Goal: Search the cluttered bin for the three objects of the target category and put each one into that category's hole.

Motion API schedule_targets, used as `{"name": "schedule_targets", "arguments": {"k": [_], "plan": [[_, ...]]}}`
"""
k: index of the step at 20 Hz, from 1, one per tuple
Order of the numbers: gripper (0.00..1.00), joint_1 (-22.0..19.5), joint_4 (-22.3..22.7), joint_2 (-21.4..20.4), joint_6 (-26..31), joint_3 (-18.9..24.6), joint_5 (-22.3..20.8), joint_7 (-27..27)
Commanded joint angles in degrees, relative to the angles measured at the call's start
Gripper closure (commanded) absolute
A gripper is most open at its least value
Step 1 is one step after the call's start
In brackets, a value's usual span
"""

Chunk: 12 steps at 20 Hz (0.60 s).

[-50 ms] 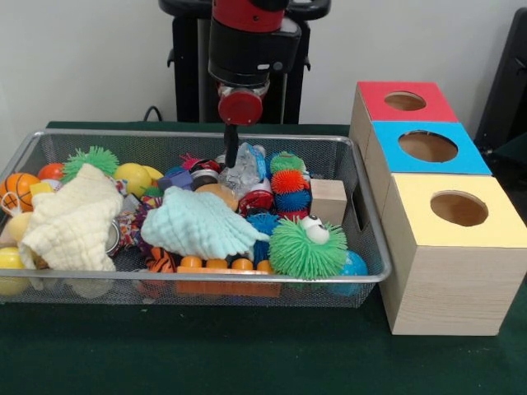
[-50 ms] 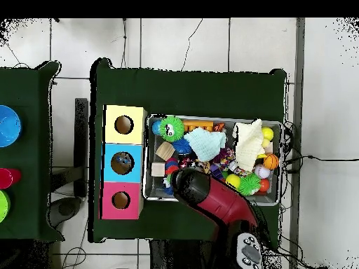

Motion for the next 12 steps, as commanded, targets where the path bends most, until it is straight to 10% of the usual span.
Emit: {"name": "schedule_targets", "arguments": {"k": [1,12], "plan": [[0.00,-2.25,-1.61,-1.72,4.65,7.47,-4.85,-4.52],[0.00,2.41,-4.79,-1.95,6.19,1.48,-2.57,4.24]]}}
